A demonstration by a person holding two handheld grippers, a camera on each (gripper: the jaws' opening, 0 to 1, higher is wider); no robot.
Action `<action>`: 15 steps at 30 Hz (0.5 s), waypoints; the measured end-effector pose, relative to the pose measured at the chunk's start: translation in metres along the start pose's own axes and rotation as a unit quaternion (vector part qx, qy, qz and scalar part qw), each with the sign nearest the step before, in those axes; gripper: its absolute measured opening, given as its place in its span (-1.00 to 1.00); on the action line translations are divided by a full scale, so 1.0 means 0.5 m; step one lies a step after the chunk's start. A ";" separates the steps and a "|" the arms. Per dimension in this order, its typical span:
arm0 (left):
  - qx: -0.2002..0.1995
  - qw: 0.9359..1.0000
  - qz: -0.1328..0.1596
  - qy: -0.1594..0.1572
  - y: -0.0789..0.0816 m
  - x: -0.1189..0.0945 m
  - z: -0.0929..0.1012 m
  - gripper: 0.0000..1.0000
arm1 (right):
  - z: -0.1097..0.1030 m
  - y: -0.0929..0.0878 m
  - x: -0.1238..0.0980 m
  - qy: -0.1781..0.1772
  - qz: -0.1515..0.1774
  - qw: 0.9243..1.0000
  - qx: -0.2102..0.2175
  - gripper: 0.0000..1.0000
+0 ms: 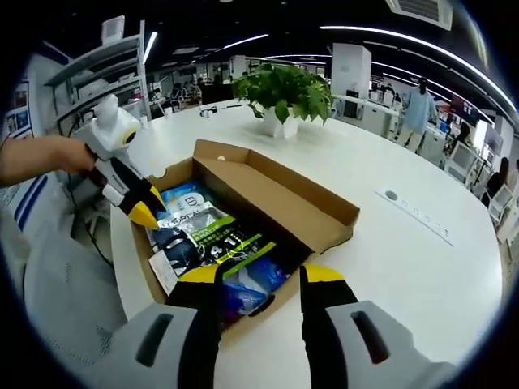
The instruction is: Operate the shoe box by opening the lid, removing the specified soft item, and placing it in the target area until the item is outside and the box remains undamaged.
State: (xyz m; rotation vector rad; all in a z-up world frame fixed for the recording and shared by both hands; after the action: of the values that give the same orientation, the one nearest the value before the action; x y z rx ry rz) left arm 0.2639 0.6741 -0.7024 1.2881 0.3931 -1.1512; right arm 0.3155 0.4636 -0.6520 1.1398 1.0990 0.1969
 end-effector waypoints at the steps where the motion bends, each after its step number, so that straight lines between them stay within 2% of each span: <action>1: -0.002 1.000 -0.002 -0.001 -0.001 0.003 0.001 -0.40 | -0.002 0.000 0.000 0.001 0.000 1.000 -0.001 -0.29; 6: -0.032 0.999 -0.015 -0.014 -0.002 0.015 0.007 -0.49 | -0.007 0.001 0.001 0.004 0.003 1.000 -0.001 -0.30; 9: -0.060 0.998 -0.007 -0.026 0.005 0.019 0.011 -0.49 | -0.010 0.000 0.001 0.007 0.004 1.000 0.001 -0.30; 15: -0.105 0.993 -0.008 -0.046 0.007 0.029 0.012 -0.56 | -0.015 -0.005 0.012 0.016 -0.005 1.000 0.005 -0.30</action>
State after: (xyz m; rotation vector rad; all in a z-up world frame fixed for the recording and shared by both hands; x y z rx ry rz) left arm 0.2709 0.6619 -0.7101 1.0467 0.4439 -1.1460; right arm 0.3119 0.4708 -0.6575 1.1423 1.1352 0.2022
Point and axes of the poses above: the point that each gripper's makers call its tool centre point, and the gripper's own axes: x roughly forward along the fingers, z roughly to its right, y roughly out of its top, the point moved 4 cm from there along -x, roughly backward along the fingers
